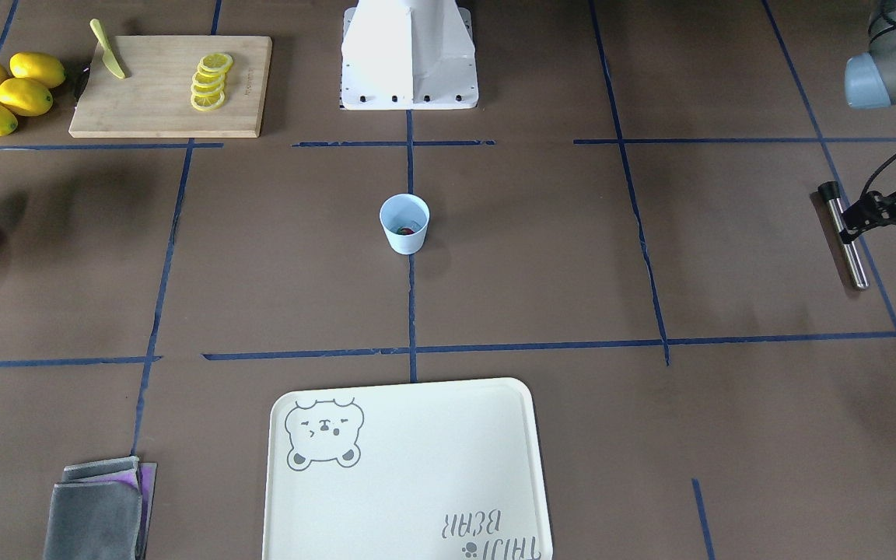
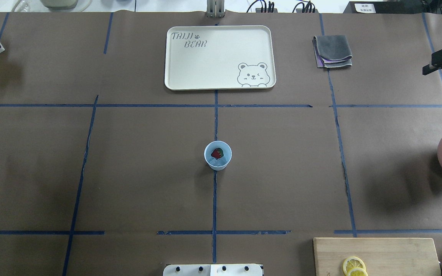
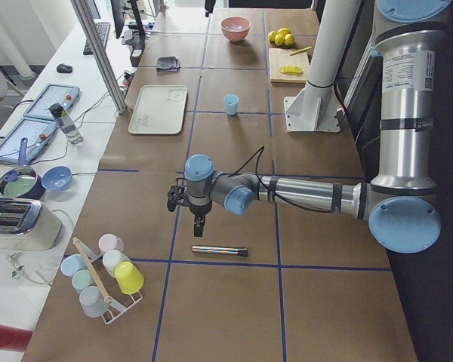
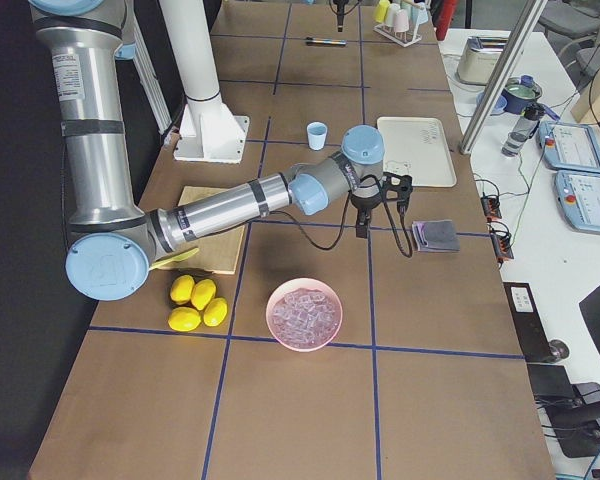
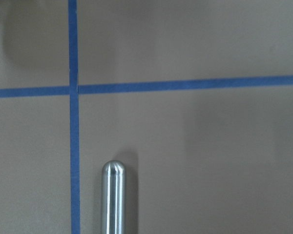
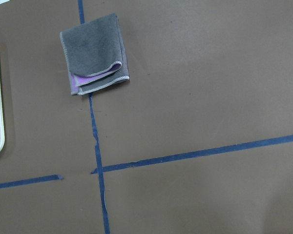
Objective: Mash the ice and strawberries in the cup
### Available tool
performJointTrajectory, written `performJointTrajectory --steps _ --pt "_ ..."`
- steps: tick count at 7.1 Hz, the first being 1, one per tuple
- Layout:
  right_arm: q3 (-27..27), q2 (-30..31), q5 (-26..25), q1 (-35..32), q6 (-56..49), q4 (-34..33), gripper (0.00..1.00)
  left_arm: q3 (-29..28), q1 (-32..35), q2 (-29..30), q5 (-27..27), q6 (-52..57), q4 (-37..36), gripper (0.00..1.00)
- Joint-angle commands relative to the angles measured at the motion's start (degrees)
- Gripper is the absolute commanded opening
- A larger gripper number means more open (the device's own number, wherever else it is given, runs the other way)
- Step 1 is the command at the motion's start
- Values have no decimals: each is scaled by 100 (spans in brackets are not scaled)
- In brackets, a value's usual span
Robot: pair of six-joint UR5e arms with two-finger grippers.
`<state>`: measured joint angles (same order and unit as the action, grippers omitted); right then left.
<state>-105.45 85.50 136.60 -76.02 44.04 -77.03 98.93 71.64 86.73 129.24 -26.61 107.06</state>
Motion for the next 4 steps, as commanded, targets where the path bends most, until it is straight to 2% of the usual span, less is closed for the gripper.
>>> performJointTrajectory --steps 1,2,3,4 --pt "-36 116 59 -621 -1381 -781 100 1072 820 2 180 1876 -2098 100" --pt "-2 273 59 -1051 -2599 -1387 100 1102 1347 55 189 2792 -2762 100" --pt "7 405 -45 -1369 -3734 -1985 100 1016 1752 55 389 3341 -2978 100" --pt "7 519 -72 -1702 -4493 -2426 100 684 2044 29 852 3756 -3041 100"
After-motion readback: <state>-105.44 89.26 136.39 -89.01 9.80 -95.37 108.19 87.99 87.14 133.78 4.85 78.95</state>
